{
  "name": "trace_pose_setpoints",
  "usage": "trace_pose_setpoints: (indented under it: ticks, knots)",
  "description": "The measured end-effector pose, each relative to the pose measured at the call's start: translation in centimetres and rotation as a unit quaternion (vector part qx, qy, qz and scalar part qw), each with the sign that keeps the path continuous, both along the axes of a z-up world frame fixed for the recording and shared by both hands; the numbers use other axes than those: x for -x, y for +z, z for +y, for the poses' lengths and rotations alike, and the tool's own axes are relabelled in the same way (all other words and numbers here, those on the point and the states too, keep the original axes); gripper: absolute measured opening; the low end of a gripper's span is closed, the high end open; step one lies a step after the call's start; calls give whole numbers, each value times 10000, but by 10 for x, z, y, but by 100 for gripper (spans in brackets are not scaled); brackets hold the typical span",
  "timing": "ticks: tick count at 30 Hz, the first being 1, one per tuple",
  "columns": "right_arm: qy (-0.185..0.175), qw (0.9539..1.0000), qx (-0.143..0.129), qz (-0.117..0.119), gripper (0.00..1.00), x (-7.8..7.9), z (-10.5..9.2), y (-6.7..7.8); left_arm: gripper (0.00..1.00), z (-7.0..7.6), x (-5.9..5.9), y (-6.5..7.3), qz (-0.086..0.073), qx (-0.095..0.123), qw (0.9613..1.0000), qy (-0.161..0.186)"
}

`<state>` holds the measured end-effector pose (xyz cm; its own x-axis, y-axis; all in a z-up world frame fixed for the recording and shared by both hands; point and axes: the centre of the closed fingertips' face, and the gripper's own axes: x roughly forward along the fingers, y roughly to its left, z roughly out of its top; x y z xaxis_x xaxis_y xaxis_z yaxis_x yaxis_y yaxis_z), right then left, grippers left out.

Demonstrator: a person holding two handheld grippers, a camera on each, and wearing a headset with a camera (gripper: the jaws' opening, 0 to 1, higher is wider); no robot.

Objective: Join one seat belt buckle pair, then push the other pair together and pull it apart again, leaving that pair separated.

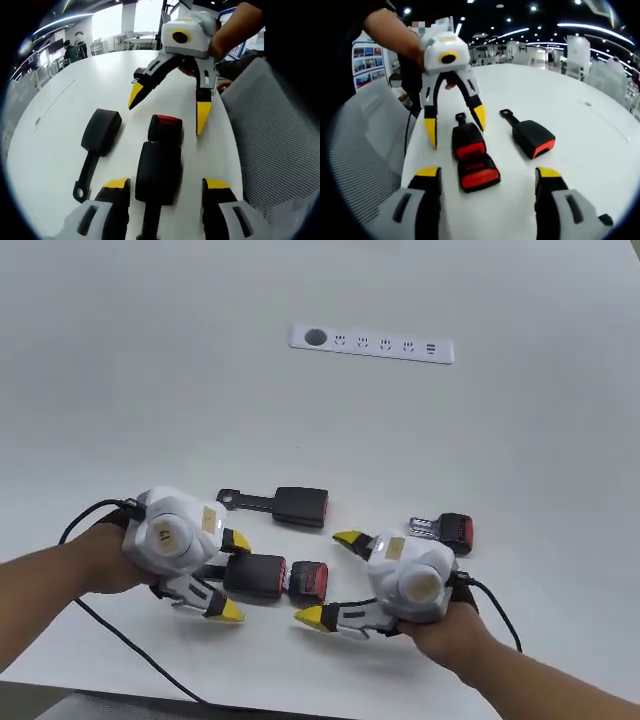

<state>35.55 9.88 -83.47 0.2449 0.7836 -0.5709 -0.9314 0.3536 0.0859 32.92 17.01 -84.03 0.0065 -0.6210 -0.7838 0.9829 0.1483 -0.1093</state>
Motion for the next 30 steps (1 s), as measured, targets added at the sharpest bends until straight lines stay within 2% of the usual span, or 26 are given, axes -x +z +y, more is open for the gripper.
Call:
trace_pose_setpoints:
  ticks: [1, 2, 3, 8, 11, 12, 16, 24, 30]
  knots:
    - [-33, 10000, 4, -14, 83, -1, -3, 2, 67, -2, -3, 3, -61, 96, 9999, 72]
    - [-81, 10000, 9, -40, 84, -2, -9, 4, 70, -1, -4, 6, -69, 94, 9998, 145]
    - [-123, 9999, 32, -116, 84, -3, -15, 6, 70, -1, -5, 9, -70, 106, 9997, 211]
    - [-202, 9994, 208, -185, 84, -5, -35, 8, 76, -1, -7, 13, -175, 57, 9996, 236]
    - [-307, 9992, 157, -225, 84, -7, -46, 17, 79, -4, -14, 21, -306, 136, 9988, 364]
    - [-327, 9989, 168, -306, 84, -9, -51, 20, 79, -4, -16, 24, -342, 175, 9984, 409]
    - [-395, 9984, 211, -338, 85, -13, -67, 23, 85, -5, -23, 34, -489, 207, 9970, 566]
    - [-710, 9957, 327, -497, 85, -32, -108, 35, 90, -7, -36, 50, -736, 238, 9943, 731]
    - [-760, 9950, 450, -473, 86, -42, -133, 36, 91, -7, -53, 60, -892, 272, 9923, 818]
